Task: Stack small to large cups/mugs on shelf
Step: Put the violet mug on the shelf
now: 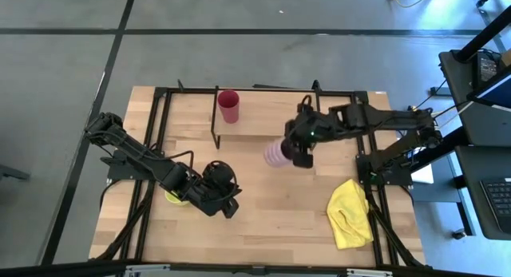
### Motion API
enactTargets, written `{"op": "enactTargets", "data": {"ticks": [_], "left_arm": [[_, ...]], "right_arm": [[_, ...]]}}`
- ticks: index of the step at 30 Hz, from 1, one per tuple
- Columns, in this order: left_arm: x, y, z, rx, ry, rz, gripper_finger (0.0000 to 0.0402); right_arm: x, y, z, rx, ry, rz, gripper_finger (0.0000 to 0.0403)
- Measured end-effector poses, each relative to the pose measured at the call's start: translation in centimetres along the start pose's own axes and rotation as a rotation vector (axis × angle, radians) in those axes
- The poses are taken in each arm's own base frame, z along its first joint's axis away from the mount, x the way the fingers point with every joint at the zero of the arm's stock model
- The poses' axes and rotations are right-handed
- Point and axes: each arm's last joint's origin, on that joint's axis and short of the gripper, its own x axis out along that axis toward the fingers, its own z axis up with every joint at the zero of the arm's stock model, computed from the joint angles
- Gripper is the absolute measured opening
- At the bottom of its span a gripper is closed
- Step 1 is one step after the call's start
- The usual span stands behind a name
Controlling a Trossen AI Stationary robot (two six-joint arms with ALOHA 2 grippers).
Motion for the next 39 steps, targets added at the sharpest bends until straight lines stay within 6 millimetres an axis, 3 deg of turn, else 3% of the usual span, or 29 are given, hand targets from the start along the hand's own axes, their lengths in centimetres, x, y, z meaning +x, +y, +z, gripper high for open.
{"op": "enactTargets", "data": {"ticks": [7, 14, 21, 27, 34, 39], "left_arm": [[0.1, 0.1, 0.2, -0.028, -0.026, 0.015, 0.0071], [0.3, 0.3, 0.6, -0.054, -0.036, 0.026, 0.0071], [0.5, 0.5, 0.8, -0.063, -0.04, 0.033, 0.0071], [0.5, 0.4, 0.8, -0.065, -0.04, 0.03, 0.0071], [0.5, 0.5, 0.8, -0.062, -0.039, 0.032, 0.0071], [0.5, 0.5, 0.8, -0.055, -0.039, 0.033, 0.0071]], "right_arm": [[0.8, -4.0, -0.6, 0.285, 0.062, -0.132, 0.0032], [3.1, -8.9, -1.5, 0.578, 0.128, -0.134, 0.0032], [5.5, -12.6, -3.1, 0.742, 0.246, -0.116, 0.0037], [5.4, -13.4, -2.9, 0.735, 0.199, -0.121, 0.0041], [3.7, -13.8, -1.6, 0.711, 0.113, -0.121, 0.0038], [3.8, -13.9, -1.7, 0.703, 0.166, -0.15, 0.0043]]}}
